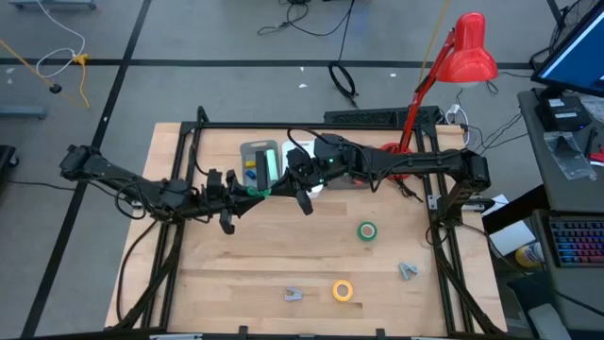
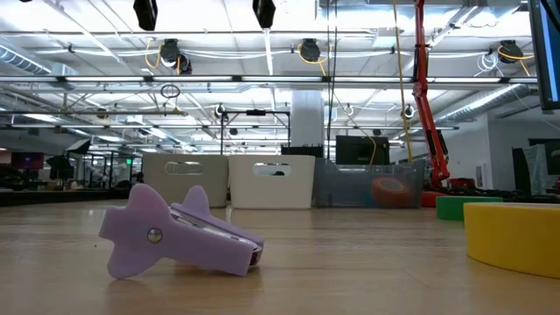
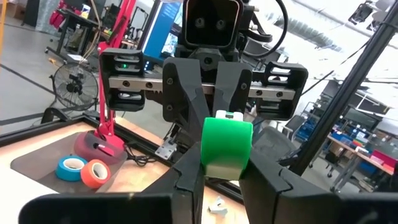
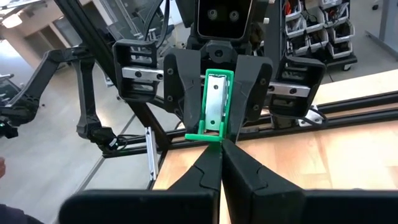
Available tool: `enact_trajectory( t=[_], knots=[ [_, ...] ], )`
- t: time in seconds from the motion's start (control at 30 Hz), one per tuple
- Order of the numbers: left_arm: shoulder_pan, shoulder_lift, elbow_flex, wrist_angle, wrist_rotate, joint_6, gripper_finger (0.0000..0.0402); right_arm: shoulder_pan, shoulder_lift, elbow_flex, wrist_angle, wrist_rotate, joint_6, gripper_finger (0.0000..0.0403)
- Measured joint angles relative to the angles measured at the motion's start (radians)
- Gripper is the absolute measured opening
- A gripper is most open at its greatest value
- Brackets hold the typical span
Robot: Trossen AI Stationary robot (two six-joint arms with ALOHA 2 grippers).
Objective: Pick and place Stapler, Stapler remover, tape
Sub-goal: Put the small green stapler into the grey bin
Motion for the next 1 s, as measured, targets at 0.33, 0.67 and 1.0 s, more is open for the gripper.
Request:
enact_trajectory(
  t=[0.33, 0.67, 1.0],
  knots=[
    [0.000, 0.000, 0.000, -0.024, 0.005, -0.018, 0.0079, 0.000, -0.015, 0.000, 0.003, 0.000, 0.003, 0.0000],
    [0.000, 0.001, -0.001, -0.023, 0.005, -0.020, 0.0078, 0.000, -0.015, 0.000, 0.039, 0.001, 0.012, 0.0000],
    [0.003, 0.000, -0.001, -0.021, 0.005, -0.020, 0.0078, 0.000, -0.015, 0.000, 0.065, 0.007, 0.018, 0.0000]
  ],
)
